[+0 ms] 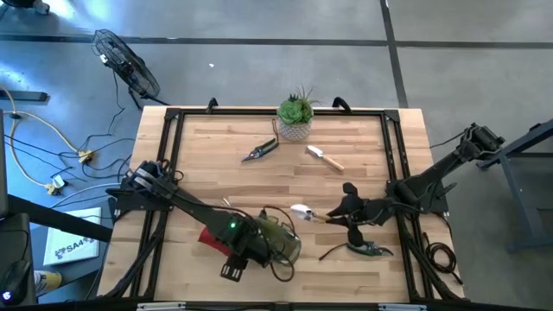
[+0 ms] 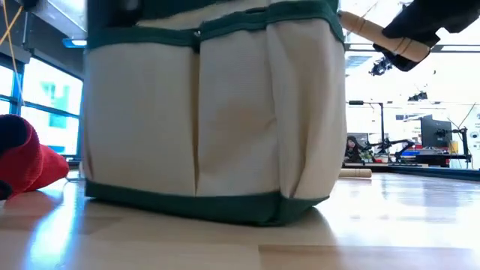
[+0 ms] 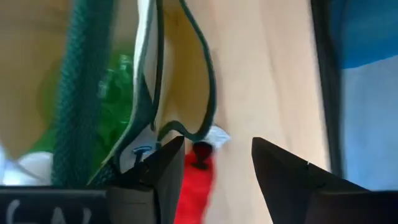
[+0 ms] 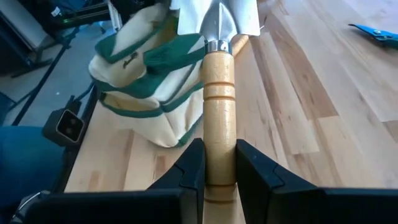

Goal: Pick & Place Garden tools in Gardening bag
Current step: Put the right brown trowel into the gardening bag

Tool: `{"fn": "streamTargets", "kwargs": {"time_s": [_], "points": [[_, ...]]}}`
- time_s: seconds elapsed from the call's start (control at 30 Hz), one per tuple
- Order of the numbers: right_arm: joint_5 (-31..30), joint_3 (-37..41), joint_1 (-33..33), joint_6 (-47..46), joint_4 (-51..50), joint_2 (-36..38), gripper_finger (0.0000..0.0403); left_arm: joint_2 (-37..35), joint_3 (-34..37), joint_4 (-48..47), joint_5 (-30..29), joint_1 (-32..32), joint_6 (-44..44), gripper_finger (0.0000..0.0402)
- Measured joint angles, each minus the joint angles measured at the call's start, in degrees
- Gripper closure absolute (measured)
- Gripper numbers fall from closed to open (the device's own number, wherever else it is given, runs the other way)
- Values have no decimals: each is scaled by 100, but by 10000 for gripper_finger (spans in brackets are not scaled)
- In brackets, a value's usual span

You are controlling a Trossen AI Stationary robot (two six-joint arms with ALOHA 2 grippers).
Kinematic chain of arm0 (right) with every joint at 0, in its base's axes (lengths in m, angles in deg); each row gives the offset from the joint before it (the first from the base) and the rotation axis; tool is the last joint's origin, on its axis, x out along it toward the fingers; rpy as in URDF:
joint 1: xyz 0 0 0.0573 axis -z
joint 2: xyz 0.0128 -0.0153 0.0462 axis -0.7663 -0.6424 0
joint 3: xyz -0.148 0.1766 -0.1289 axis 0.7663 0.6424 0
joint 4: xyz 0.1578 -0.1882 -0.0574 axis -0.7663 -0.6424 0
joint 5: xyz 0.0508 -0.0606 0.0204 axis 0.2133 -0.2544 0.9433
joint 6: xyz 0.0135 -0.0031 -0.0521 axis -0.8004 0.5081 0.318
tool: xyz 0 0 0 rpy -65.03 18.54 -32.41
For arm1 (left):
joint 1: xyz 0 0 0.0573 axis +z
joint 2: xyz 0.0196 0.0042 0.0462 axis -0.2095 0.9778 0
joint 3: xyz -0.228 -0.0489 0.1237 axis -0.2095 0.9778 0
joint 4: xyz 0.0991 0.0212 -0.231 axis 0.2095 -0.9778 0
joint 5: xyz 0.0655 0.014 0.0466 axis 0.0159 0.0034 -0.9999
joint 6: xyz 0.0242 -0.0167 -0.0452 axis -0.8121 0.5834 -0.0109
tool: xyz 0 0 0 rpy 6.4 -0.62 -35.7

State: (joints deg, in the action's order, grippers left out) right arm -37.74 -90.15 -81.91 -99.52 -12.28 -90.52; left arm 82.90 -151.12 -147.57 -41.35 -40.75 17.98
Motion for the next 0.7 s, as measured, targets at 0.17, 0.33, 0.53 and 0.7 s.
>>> {"fn": "streamTargets", "kwargs": {"time_s": [0.17, 0.33, 0.53, 0.7], "points": [[2, -99, -43, 3, -6, 0, 354, -7, -2, 32, -236, 106, -457, 220], [0, -143, -78, -5, -13, 0, 354, -7, -2, -234, -355, 294, -721, 220], [-1, -143, -76, -241, -202, 0, 354, -7, -99, -960, -593, 588, -894, 220], [0, -143, -76, -295, -201, 0, 354, -11, -434, -1644, -1836, 808, -907, 220]]}}
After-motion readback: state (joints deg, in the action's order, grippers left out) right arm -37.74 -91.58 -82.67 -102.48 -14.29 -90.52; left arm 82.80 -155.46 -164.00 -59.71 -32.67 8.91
